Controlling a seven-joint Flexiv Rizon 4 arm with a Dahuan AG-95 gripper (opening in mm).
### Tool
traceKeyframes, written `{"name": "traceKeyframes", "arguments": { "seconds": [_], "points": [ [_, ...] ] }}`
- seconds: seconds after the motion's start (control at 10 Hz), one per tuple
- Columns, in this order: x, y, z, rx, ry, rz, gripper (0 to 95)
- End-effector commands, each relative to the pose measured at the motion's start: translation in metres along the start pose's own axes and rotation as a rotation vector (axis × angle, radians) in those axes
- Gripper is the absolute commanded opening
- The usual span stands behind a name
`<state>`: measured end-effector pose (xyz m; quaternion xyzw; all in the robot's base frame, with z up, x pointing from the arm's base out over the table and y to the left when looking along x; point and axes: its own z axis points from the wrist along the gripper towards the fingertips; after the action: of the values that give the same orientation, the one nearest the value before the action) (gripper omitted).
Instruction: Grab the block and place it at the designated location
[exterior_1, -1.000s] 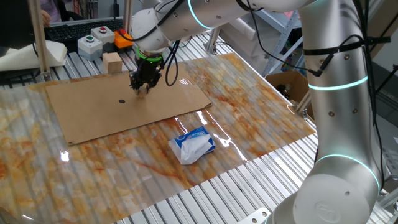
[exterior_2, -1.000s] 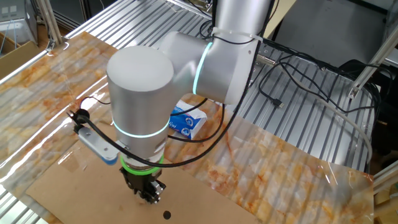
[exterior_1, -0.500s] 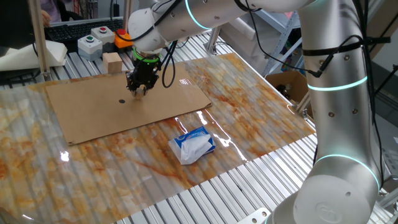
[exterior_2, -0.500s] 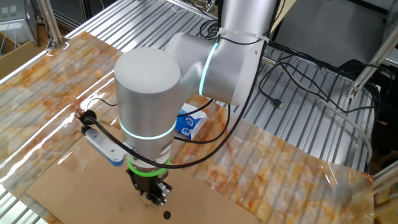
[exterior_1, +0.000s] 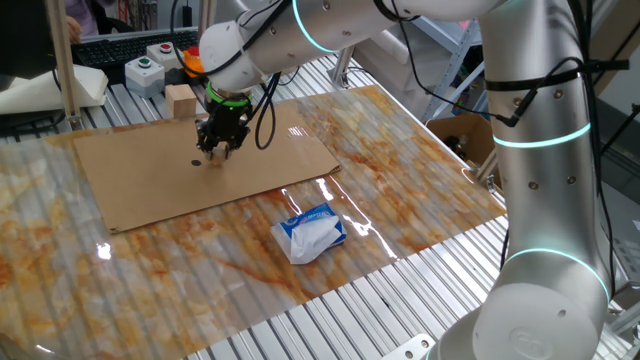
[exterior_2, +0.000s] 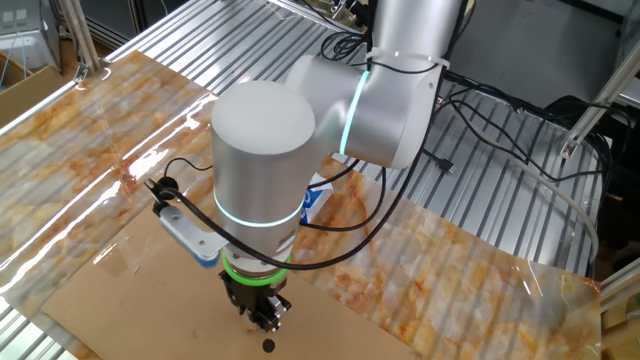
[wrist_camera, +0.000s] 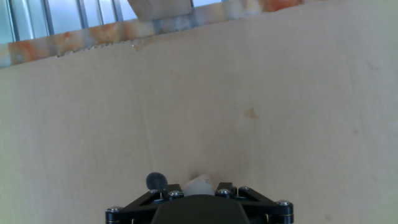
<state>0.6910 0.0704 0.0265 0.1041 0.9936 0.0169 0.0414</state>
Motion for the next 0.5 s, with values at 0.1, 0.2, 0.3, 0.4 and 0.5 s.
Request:
{"name": "traceKeyframes", "arguments": {
  "seconds": [0.1, 0.2, 0.3, 0.4, 0.5],
  "points": [
    [0.0, 0.001, 0.001, -0.002, 0.002, -0.005, 0.0],
    [0.001, 0.003, 0.001, -0.003, 0.003, -0.003, 0.0],
    [0.004, 0.006, 0.003, -0.003, 0.002, 0.008, 0.0],
    [0.006, 0.011, 0.003, -0.003, 0.001, 0.022, 0.0],
    [0.008, 0.015, 0.002, -0.003, 0.001, 0.031, 0.0]
  ]
}}
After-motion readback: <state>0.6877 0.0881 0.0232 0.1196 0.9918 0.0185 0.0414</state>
